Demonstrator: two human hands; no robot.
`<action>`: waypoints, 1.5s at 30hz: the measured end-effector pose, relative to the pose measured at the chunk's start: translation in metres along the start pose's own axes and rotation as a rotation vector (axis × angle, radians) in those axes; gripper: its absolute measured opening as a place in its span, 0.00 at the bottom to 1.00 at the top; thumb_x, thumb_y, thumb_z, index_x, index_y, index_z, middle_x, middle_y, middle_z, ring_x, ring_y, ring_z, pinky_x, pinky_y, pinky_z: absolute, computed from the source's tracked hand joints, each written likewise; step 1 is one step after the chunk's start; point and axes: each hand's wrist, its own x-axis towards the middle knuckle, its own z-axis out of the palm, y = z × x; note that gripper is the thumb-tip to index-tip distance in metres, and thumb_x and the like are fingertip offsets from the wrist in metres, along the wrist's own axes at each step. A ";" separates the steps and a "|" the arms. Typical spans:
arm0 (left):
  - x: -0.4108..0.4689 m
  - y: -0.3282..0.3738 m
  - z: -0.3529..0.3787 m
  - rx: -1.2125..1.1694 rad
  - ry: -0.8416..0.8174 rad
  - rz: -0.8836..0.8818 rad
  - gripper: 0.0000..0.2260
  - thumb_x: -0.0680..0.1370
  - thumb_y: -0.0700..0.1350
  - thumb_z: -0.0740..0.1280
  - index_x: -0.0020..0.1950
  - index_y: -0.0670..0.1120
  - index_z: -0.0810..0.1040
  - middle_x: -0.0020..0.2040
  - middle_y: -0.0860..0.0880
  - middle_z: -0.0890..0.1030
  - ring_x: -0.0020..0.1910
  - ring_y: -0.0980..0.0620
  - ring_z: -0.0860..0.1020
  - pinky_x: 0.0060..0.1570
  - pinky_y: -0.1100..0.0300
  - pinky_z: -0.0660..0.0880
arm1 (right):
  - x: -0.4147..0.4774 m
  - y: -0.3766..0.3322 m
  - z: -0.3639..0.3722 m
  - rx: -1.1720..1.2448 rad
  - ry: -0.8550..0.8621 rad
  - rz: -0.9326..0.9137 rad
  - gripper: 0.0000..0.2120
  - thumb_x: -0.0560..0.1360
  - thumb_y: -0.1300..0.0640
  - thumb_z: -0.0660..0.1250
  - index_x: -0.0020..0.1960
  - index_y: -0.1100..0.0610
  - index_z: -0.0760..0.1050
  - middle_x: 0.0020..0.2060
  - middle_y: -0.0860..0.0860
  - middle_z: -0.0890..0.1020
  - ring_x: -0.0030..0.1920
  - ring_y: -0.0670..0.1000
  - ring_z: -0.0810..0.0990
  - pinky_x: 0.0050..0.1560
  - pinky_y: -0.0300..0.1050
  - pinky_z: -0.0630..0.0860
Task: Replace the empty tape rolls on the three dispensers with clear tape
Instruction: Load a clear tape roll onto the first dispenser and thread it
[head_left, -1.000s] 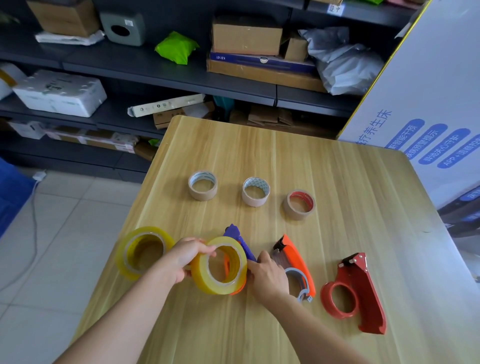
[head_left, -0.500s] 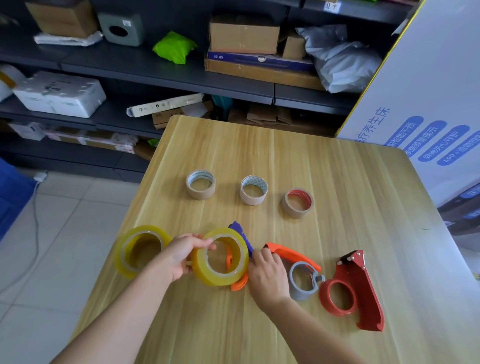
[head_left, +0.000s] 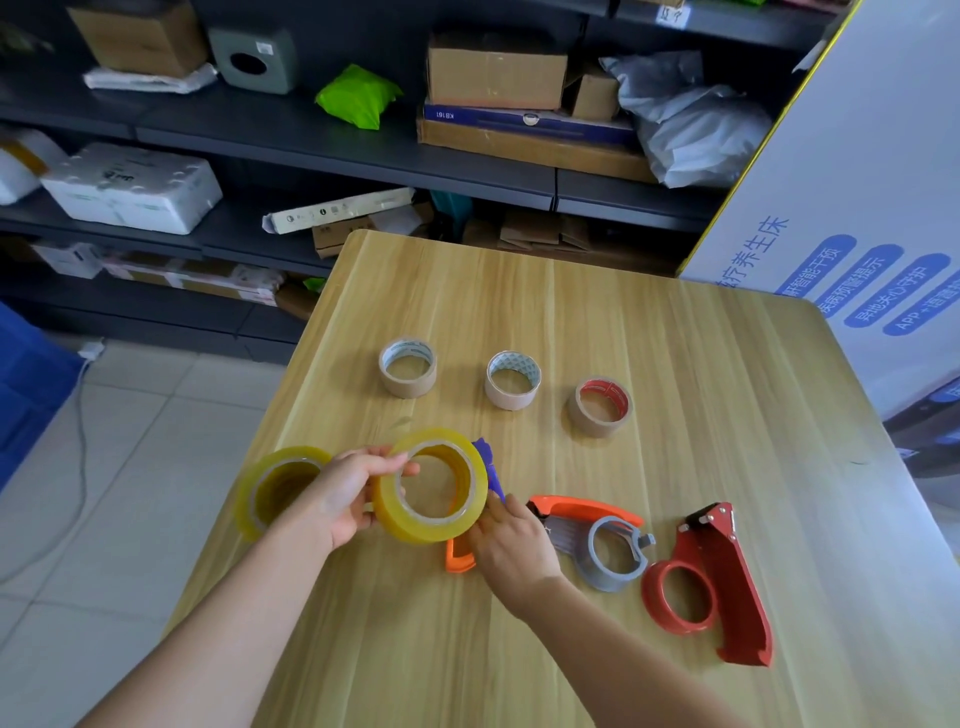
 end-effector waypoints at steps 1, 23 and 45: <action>-0.001 0.000 -0.001 -0.007 0.002 0.002 0.06 0.76 0.42 0.67 0.53 0.46 0.78 0.50 0.47 0.84 0.40 0.49 0.75 0.42 0.55 0.70 | 0.001 0.000 0.001 0.012 -0.008 0.005 0.19 0.52 0.54 0.81 0.42 0.53 0.83 0.34 0.49 0.83 0.42 0.51 0.83 0.48 0.42 0.78; 0.009 -0.011 -0.002 0.003 -0.016 -0.089 0.04 0.76 0.42 0.67 0.50 0.47 0.77 0.50 0.48 0.84 0.45 0.49 0.76 0.42 0.55 0.71 | -0.011 0.006 -0.011 0.586 0.140 0.221 0.15 0.67 0.65 0.59 0.51 0.58 0.77 0.50 0.53 0.83 0.49 0.56 0.81 0.47 0.46 0.77; 0.049 -0.012 0.030 0.186 0.021 -0.044 0.15 0.75 0.38 0.70 0.60 0.48 0.74 0.48 0.46 0.81 0.45 0.49 0.78 0.38 0.58 0.71 | 0.006 0.007 -0.025 0.508 0.133 0.483 0.12 0.77 0.52 0.61 0.54 0.58 0.76 0.50 0.54 0.77 0.52 0.56 0.76 0.47 0.50 0.73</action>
